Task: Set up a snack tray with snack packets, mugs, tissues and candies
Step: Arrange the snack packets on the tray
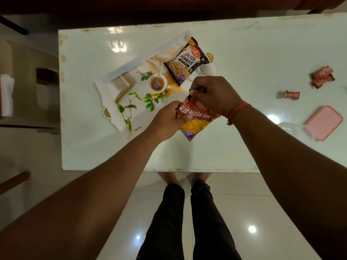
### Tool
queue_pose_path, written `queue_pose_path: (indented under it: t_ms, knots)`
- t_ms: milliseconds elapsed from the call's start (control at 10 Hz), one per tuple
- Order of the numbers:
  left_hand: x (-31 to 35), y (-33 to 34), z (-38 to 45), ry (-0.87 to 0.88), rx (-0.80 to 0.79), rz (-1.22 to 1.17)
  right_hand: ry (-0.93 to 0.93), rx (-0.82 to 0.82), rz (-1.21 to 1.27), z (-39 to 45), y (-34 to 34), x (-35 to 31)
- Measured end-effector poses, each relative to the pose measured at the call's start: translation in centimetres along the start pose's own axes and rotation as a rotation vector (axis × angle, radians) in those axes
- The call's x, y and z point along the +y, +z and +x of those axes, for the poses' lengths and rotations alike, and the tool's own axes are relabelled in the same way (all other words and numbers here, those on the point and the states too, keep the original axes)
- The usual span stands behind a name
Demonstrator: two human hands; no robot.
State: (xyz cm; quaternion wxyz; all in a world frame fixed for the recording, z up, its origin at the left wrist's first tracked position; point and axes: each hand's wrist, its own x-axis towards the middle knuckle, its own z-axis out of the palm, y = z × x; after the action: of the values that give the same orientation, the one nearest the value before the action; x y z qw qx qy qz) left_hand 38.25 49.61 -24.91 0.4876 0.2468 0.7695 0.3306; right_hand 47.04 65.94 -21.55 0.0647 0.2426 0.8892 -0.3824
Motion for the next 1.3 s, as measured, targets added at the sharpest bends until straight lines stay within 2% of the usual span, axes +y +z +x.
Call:
queue_pose_path:
  t_ms: [100,200,300,400,600,800,1100,1200,1300]
  knots:
    - [-0.1,0.2,0.4,0.019,0.020,-0.037,0.137,0.030,0.203,0.2,-0.2,-0.1]
    - [0.2,-0.5,0.7,0.009,0.054,-0.168,0.359,0.162,0.511,0.7,0.7,0.4]
    - [0.6,-1.1,1.7,-0.011,0.106,-0.188,0.466,0.334,0.602,1.3,1.4,0.9]
    - [1.6,-0.8,2.3,-0.178,0.158,-0.377,0.415,0.433,0.438,2.2,1.7,1.2]
    - [3.0,0.0,3.9,-0.315,0.376,-0.549,0.244,0.361,0.207,4.3,1.0,2.5]
    - [2.0,0.8,6.2,-0.356,0.518,-0.438,0.174,0.361,0.016,5.5,0.4,3.6]
    - [3.6,1.8,7.1,-0.432,0.304,-0.500,0.113,0.334,-0.157,6.9,-0.5,4.9]
    - [4.4,2.1,7.3,-0.413,0.263,-0.506,0.125,0.337,-0.178,7.2,-0.6,5.0]
    - [3.0,2.5,8.9,-0.370,0.298,-0.509,0.165,0.343,-0.079,7.3,-0.5,5.5]
